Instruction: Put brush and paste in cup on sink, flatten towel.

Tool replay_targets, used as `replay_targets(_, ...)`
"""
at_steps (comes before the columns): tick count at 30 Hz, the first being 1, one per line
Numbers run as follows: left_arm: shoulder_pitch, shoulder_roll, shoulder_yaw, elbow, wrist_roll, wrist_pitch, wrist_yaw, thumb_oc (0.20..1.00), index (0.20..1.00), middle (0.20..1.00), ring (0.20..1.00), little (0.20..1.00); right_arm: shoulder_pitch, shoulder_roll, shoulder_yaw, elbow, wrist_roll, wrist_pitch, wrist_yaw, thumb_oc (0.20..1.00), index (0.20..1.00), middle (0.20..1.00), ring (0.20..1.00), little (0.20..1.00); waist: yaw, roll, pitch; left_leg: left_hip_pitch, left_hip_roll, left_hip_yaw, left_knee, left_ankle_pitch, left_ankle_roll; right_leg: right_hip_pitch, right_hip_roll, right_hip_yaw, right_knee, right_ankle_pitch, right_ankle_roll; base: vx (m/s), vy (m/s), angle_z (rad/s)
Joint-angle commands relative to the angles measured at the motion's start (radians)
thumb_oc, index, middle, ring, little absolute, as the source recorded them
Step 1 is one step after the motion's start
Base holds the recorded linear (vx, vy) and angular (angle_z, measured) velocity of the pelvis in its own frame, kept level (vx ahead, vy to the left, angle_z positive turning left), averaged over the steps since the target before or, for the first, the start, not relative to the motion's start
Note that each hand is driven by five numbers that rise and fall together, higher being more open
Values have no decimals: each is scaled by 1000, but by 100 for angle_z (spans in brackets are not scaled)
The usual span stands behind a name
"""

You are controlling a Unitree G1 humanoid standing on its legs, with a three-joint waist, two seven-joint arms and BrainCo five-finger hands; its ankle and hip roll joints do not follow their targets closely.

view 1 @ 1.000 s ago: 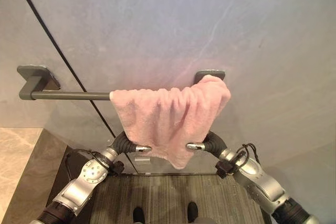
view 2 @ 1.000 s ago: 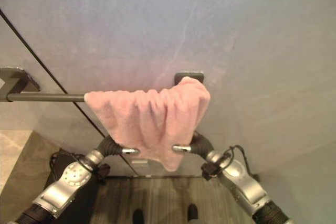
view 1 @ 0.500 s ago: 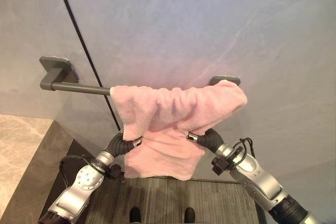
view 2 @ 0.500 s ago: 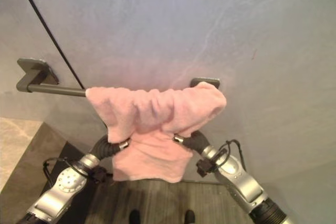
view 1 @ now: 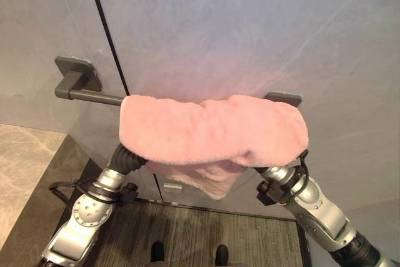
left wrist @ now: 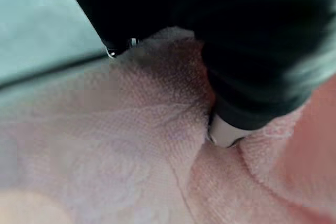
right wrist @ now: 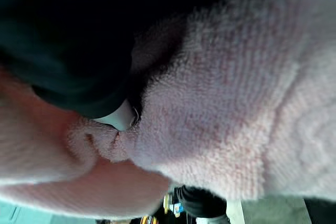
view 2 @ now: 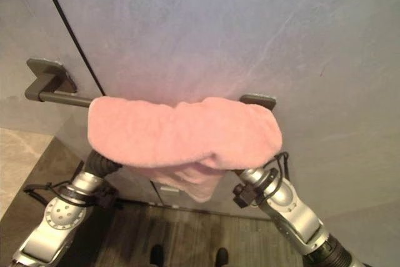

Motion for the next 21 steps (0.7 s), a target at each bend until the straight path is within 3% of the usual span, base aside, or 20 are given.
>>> replay_targets(1,-2,36,65,-35,-6,-72,62,200,200,200,200,200,-80,19,2,-70,25,-69,-9,200,200,200,200,200,16,-43,-24,-7,14,2,5,-15,-37,-39,-98,19,1,72,82,1,2,11)
replay_targets(12,43,-15,146,6,-41,-62,96,200,200,200,200,200,-107,76,46,-5,-17,-42,-16,200,200,200,200,200,55,-38,-13,-22,6,-21,5,-8,-35,-31,-110,-11,2,71,78,2,2,12)
replay_targets(18,17,-65,62,90,-101,-51,53,200,200,200,200,200,-47,83,45,40,-44,-25,-8,200,200,200,200,200,49,-30,-15,-23,5,-24,5,-7,-34,-29,-113,-20,1,72,78,-1,0,4)
replay_targets(21,6,-127,-1,230,-136,-34,44,200,200,200,200,200,30,113,51,161,-75,-2,-7,200,200,200,200,200,40,-25,-22,-19,4,-18,5,-7,-31,-29,-114,-15,1,73,78,0,0,0)
